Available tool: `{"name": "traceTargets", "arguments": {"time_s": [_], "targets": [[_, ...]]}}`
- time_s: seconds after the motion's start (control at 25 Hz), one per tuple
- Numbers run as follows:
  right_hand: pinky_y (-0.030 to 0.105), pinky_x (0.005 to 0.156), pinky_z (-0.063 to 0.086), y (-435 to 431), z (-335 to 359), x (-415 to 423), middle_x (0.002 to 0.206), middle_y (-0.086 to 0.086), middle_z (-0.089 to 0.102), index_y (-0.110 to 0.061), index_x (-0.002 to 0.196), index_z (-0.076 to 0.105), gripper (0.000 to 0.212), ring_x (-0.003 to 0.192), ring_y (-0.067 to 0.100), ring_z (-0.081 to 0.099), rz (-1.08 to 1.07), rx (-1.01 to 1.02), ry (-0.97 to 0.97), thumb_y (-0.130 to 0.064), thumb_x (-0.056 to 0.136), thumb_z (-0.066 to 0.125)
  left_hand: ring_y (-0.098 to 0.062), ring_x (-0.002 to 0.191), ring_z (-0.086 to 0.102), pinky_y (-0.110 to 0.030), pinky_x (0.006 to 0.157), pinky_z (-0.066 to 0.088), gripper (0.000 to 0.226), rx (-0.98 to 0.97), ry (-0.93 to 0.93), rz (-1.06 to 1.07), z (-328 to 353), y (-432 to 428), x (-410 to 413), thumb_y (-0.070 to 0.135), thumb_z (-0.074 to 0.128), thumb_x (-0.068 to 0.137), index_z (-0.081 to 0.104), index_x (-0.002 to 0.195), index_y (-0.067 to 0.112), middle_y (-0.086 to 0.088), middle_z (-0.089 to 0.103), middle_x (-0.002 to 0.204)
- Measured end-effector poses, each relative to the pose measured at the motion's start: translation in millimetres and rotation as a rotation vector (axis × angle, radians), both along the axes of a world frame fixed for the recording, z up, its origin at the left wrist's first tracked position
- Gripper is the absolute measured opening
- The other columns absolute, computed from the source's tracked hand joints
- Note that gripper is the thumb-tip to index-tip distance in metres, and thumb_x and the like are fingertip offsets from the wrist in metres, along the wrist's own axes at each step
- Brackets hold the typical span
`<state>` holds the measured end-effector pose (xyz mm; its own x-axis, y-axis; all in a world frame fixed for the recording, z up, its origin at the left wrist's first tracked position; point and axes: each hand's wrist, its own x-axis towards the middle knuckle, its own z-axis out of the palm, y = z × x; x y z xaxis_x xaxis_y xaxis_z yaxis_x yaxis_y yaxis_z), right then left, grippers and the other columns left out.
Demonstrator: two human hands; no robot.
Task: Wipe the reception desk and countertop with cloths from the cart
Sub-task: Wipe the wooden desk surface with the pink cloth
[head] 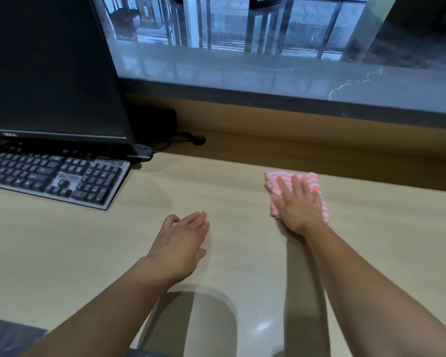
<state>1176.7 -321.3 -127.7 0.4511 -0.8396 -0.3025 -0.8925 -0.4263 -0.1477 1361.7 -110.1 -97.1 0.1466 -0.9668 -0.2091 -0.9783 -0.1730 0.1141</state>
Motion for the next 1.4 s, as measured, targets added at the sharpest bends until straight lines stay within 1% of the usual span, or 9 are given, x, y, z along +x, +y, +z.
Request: {"name": "traceTargets", "arguments": {"time_s": [0.16, 0.32, 0.48, 0.6, 0.8, 0.88, 1.0, 1.16, 1.4], "targets": [[0.046, 0.119, -0.005, 0.7, 3.3, -35.2, 0.163, 0.002, -0.015, -0.036, 0.154, -0.005, 0.057, 0.149, 0.023, -0.015, -0.114, -0.002, 0.035, -0.051, 0.102, 0.012, -0.010, 0.148, 0.004, -0.032, 0.114, 0.009, 0.061, -0.016, 0.027, 0.002, 0.4, 20.0, -13.0, 0.036, 0.045, 0.097, 0.021, 0.150, 0.020, 0.003, 0.008, 0.161], [0.049, 0.119, -0.008, 21.9, 4.1, 5.2, 0.161, 0.006, -0.019, -0.031, 0.155, -0.008, 0.061, 0.148, 0.028, -0.018, -0.166, 0.022, 0.027, -0.049, 0.102, 0.017, -0.010, 0.147, 0.011, -0.031, 0.113, 0.011, 0.059, -0.038, 0.046, 0.016, 3.1, 46.2, -19.0, 0.038, 0.047, 0.095, 0.026, 0.148, 0.022, 0.005, 0.016, 0.160], [0.050, 0.118, -0.010, 77.3, -0.2, 81.7, 0.161, 0.007, -0.020, -0.030, 0.154, -0.009, 0.063, 0.147, 0.029, -0.020, 0.054, 0.009, -0.026, -0.048, 0.102, 0.020, -0.012, 0.133, 0.033, -0.030, 0.102, 0.019, 0.035, -0.048, 0.021, 0.018, 4.1, 72.7, -21.1, 0.041, 0.051, 0.090, 0.049, 0.121, 0.024, 0.009, 0.041, 0.146], [0.050, 0.116, -0.015, 128.4, -1.6, 134.1, 0.160, 0.005, -0.024, -0.031, 0.154, -0.011, 0.059, 0.146, 0.028, -0.024, 0.279, 0.021, -0.024, -0.048, 0.103, 0.014, -0.013, 0.128, 0.039, -0.031, 0.099, 0.022, 0.022, -0.018, -0.006, 0.013, 3.7, 85.2, -22.1, 0.043, 0.052, 0.087, 0.049, 0.099, 0.025, 0.010, 0.044, 0.144], [0.046, 0.117, -0.015, 161.0, -1.6, 147.0, 0.161, 0.001, -0.021, -0.035, 0.154, -0.005, 0.057, 0.147, 0.021, -0.023, 0.560, 0.054, -0.028, -0.048, 0.103, 0.017, -0.011, 0.117, 0.045, -0.029, 0.092, 0.022, 0.033, 0.023, -0.040, 0.046, 6.0, 84.6, -30.5, 0.051, 0.059, 0.080, 0.053, 0.100, 0.025, 0.011, 0.057, 0.114], [0.045, 0.118, -0.014, 149.9, -3.1, 127.4, 0.161, -0.001, -0.018, -0.036, 0.154, -0.003, 0.056, 0.148, 0.020, -0.021, 0.556, 0.044, -0.053, -0.048, 0.103, 0.016, -0.011, 0.122, 0.044, -0.030, 0.094, 0.022, 0.033, 0.054, -0.058, 0.066, 7.9, 82.5, -34.1, 0.050, 0.061, 0.079, 0.053, 0.098, 0.025, 0.010, 0.053, 0.128], [0.044, 0.118, -0.012, 120.8, -6.6, 76.6, 0.162, -0.001, -0.017, -0.036, 0.154, -0.004, 0.056, 0.148, 0.020, -0.020, 0.428, 0.004, -0.055, -0.049, 0.103, 0.014, -0.010, 0.133, 0.037, -0.031, 0.104, 0.021, 0.039, 0.097, -0.081, 0.094, 10.2, 80.4, -39.0, 0.046, 0.061, 0.082, 0.056, 0.112, 0.022, 0.007, 0.032, 0.154], [0.044, 0.119, -0.006, 73.9, -5.0, -14.4, 0.163, -0.002, -0.012, -0.038, 0.154, -0.002, 0.056, 0.150, 0.021, -0.012, 0.199, -0.040, -0.040, -0.052, 0.102, 0.015, -0.008, 0.139, 0.030, -0.031, 0.110, 0.017, 0.057, 0.133, -0.079, 0.132, 12.3, 80.4, -47.9, 0.043, 0.058, 0.086, 0.045, 0.136, 0.019, 0.006, 0.025, 0.157], [0.044, 0.120, -0.003, 47.5, -1.3, -79.1, 0.163, 0.000, -0.012, -0.036, 0.154, -0.002, 0.055, 0.150, 0.021, -0.013, 0.032, -0.046, -0.002, -0.049, 0.103, 0.013, -0.005, 0.146, 0.010, -0.033, 0.116, 0.005, 0.063, 0.142, 0.015, 0.154, 5.6, 89.3, -43.9, 0.041, 0.054, 0.090, 0.030, 0.146, 0.022, 0.008, 0.006, 0.161]]}}
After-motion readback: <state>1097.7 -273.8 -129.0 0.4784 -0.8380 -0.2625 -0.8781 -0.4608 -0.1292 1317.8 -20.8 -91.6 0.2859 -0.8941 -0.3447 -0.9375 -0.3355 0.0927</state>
